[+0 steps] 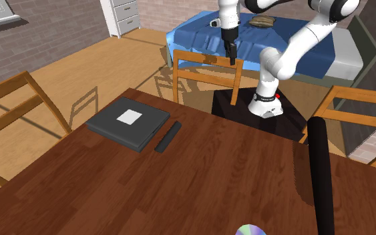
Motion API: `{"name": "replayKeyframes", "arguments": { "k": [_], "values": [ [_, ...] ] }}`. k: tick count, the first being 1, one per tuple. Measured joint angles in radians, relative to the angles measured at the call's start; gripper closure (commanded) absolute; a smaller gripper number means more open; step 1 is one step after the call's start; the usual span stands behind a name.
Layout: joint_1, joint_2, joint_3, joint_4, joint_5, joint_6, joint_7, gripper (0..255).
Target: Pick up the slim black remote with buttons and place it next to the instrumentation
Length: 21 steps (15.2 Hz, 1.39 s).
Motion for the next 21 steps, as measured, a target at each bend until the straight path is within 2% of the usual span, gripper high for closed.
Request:
{"name": "replayKeyframes", "arguments": {
  "k": [2,9,15,21],
  "values": [
    [0.004,0.016,0.001,0.003,-0.002,0.015,-0.009,0],
    [0.051,0.234,0.024,0.059,-0.018,0.211,-0.111,0],
    [0.089,0.449,0.054,0.158,-0.039,0.361,-0.193,0],
    [0.127,0.643,0.094,0.276,-0.071,0.473,-0.255,0]
  ]
}}
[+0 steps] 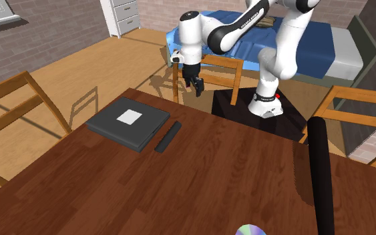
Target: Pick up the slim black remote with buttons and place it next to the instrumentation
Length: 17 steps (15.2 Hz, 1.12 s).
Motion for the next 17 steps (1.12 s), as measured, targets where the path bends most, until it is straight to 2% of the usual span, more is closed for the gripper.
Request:
{"name": "replayKeyframes", "arguments": {
  "k": [11,17],
  "values": [
    [0.080,0.358,0.068,0.305,-0.111,0.109,-0.082,0],
    [0.147,0.561,0.093,0.529,-0.188,0.114,-0.122,0]
  ]
}}
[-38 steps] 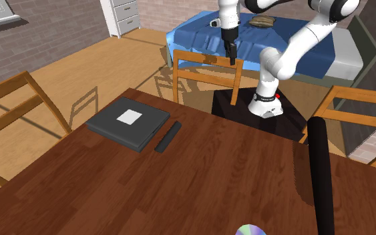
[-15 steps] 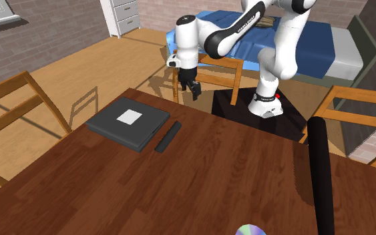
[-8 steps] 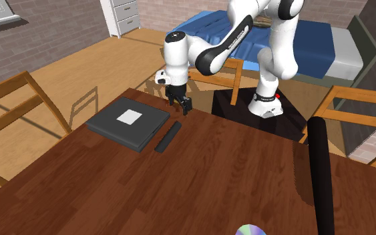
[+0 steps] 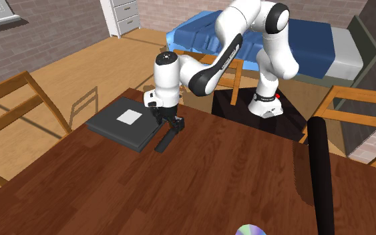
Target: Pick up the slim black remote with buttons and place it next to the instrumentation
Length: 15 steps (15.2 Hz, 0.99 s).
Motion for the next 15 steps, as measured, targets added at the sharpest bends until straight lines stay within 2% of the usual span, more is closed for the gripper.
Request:
{"name": "replayKeyframes", "arguments": {
  "k": [3,9,15],
  "values": [
    [0.018,0.058,0.003,0.048,-0.022,0.016,-0.014,0],
    [0.022,0.103,-0.004,0.039,-0.037,0.071,-0.010,0],
    [0.022,0.106,-0.005,0.034,-0.038,0.079,-0.009,0]
  ]
}}
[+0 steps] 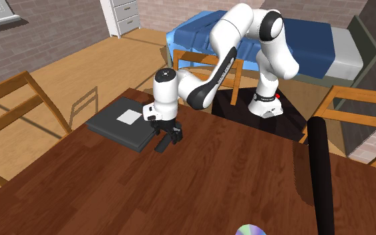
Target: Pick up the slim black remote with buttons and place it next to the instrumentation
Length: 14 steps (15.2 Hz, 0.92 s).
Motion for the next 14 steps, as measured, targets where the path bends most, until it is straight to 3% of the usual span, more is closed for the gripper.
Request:
{"name": "replayKeyframes", "arguments": {
  "k": [1,14],
  "values": [
    [0.000,0.000,0.000,0.000,0.000,0.000,0.000,255],
    [0.000,-0.014,0.003,0.007,0.004,-0.020,-0.003,255]
  ]
}}
